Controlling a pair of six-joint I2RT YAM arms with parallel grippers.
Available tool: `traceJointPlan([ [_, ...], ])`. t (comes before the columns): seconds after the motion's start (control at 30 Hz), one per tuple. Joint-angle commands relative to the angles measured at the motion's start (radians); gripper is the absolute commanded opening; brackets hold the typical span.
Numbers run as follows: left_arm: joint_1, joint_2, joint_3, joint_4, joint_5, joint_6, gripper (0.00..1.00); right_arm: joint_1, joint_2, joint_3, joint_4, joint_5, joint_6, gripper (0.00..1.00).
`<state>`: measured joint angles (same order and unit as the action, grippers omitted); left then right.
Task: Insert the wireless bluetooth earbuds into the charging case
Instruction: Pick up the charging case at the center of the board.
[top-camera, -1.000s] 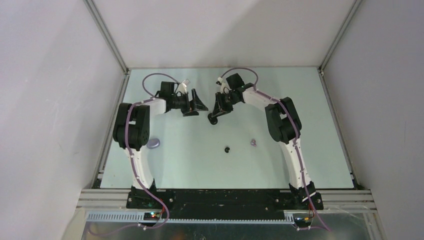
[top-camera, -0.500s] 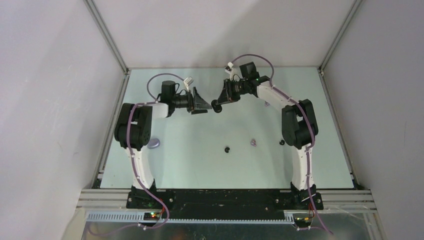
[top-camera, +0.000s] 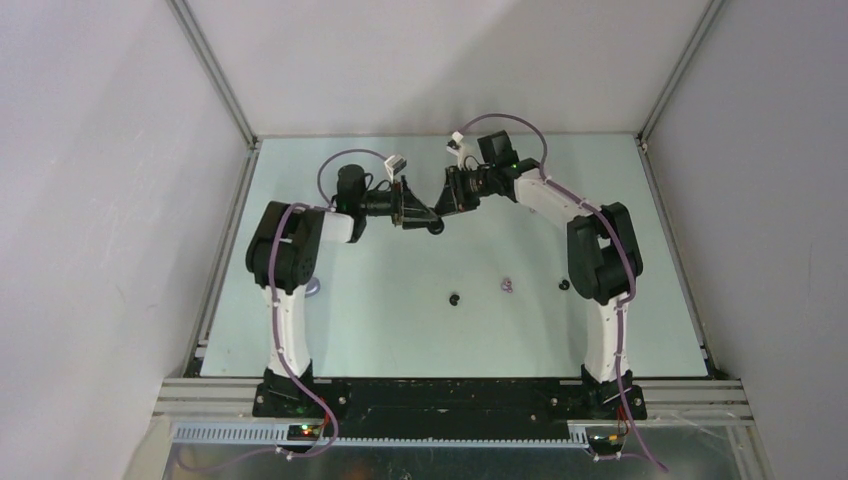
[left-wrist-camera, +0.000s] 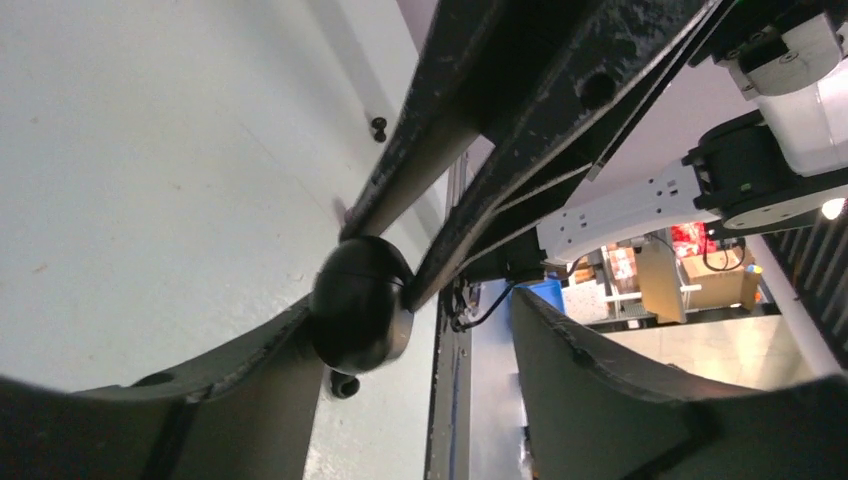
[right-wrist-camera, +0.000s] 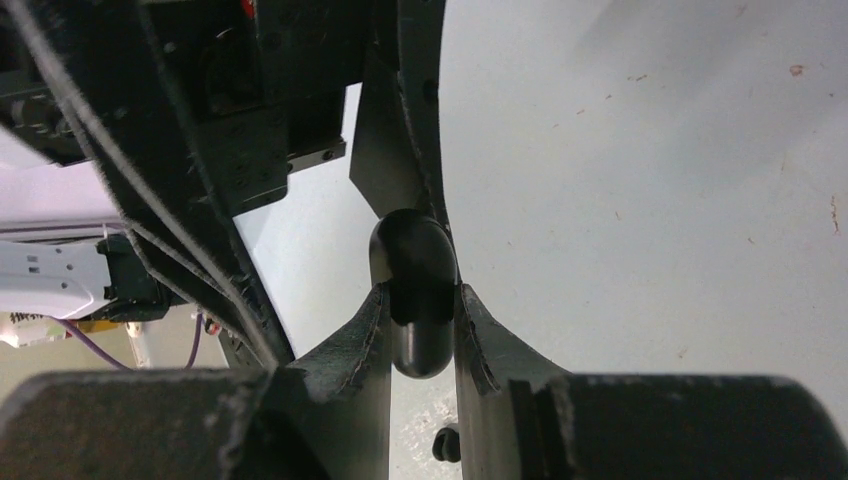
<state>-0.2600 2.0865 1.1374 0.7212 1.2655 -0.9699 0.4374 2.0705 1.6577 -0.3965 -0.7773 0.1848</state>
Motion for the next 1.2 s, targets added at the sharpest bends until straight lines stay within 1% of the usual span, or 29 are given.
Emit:
traceJointPlan([
  [0.0, -0.007, 0.067, -0.004, 0.566, 0.063, -0.453, 0.63, 0.008, -0.060, -0.005, 0.046, -0.001, -0.028, 0.17],
  [0.03, -0.008, 0.108, 0.006, 0.734, 0.071, -0.541, 0.61, 0.009, -0.060, -0.005, 0.046, 0.001, -0.029, 0.17],
  [0.07, -0.010, 0.125, 0.029, 0.770, 0.075, -0.628, 0.59, 0.010, -0.060, -0.005, 0.046, 0.003, -0.029, 0.17],
  [0.1, -0.011, 0.143, 0.037, 0.798, 0.080, -0.644, 0.54, 0.010, -0.060, -0.005, 0.045, 0.004, -0.031, 0.17],
  [0.23, -0.017, 0.155, 0.038, 0.804, 0.079, -0.648, 0.50, 0.012, -0.061, -0.004, 0.041, 0.018, -0.039, 0.17],
  [0.27, -0.019, 0.157, 0.039, 0.804, 0.079, -0.647, 0.52, 0.012, -0.060, -0.003, 0.041, 0.025, -0.041, 0.17],
  [0.33, -0.020, 0.154, 0.039, 0.804, 0.079, -0.648, 0.59, 0.010, -0.060, 0.003, 0.037, 0.039, -0.047, 0.17],
  [0.37, -0.020, 0.151, 0.037, 0.801, 0.076, -0.646, 0.60, 0.009, -0.059, 0.005, 0.031, 0.044, -0.054, 0.17],
  [0.4, -0.019, 0.143, 0.035, 0.792, 0.072, -0.636, 0.65, 0.009, -0.058, 0.011, 0.027, 0.053, -0.057, 0.17],
  [0.47, -0.020, 0.125, 0.028, 0.745, 0.066, -0.603, 0.70, 0.010, -0.057, 0.018, 0.018, 0.069, -0.070, 0.17],
  [0.5, -0.019, 0.115, 0.019, 0.718, 0.064, -0.552, 0.72, 0.010, -0.058, 0.021, 0.013, 0.076, -0.072, 0.17],
  [0.53, -0.019, 0.095, 0.014, 0.632, 0.057, -0.518, 0.81, 0.010, -0.058, 0.027, 0.011, 0.079, -0.078, 0.18],
  [0.57, -0.020, 0.083, 0.004, 0.573, 0.051, -0.419, 0.90, 0.009, -0.058, 0.030, 0.005, 0.085, -0.081, 0.18],
  [0.6, -0.019, 0.053, -0.001, 0.416, 0.034, -0.358, 0.97, 0.008, -0.057, 0.035, 0.002, 0.085, -0.082, 0.18],
  [0.63, -0.019, 0.037, -0.009, 0.324, 0.023, -0.188, 0.98, 0.007, -0.057, 0.038, 0.000, 0.083, -0.082, 0.18],
  [0.67, -0.019, -0.004, -0.007, 0.034, -0.012, -0.083, 0.99, 0.006, -0.055, 0.044, -0.002, 0.082, -0.081, 0.18],
  [0.7, -0.019, -0.026, 0.031, -0.155, -0.041, 0.236, 0.99, 0.005, -0.053, 0.050, -0.006, 0.079, -0.080, 0.18],
  [0.73, -0.022, -0.061, 0.074, -0.609, -0.128, 0.429, 0.99, 0.004, -0.051, 0.052, -0.007, 0.077, -0.075, 0.18],
  [0.77, -0.032, -0.072, 0.143, -0.756, -0.159, 0.664, 0.99, 0.002, -0.051, 0.053, -0.007, 0.074, -0.073, 0.18],
  [0.8, -0.033, -0.086, 0.155, -0.845, -0.164, 0.701, 0.99, 0.002, -0.048, 0.054, -0.007, 0.073, -0.074, 0.18],
  [0.83, -0.030, -0.094, 0.146, -0.828, -0.151, 0.678, 0.99, 0.000, -0.047, 0.054, -0.008, 0.070, -0.073, 0.18],
  [0.87, -0.028, -0.095, 0.136, -0.765, -0.128, 0.649, 0.99, -0.001, -0.045, 0.054, -0.007, 0.067, -0.074, 0.18],
  [0.9, -0.028, -0.096, 0.126, -0.751, -0.122, 0.627, 1.00, -0.003, -0.044, 0.054, -0.007, 0.058, -0.074, 0.18],
  [1.03, -0.029, -0.073, 0.139, -0.779, -0.085, 0.644, 0.99, -0.004, -0.045, 0.050, -0.007, 0.047, -0.079, 0.18],
  [1.17, -0.034, -0.061, 0.155, -0.816, -0.071, 0.664, 0.92, -0.005, -0.055, 0.043, -0.007, 0.040, -0.094, 0.18],
])
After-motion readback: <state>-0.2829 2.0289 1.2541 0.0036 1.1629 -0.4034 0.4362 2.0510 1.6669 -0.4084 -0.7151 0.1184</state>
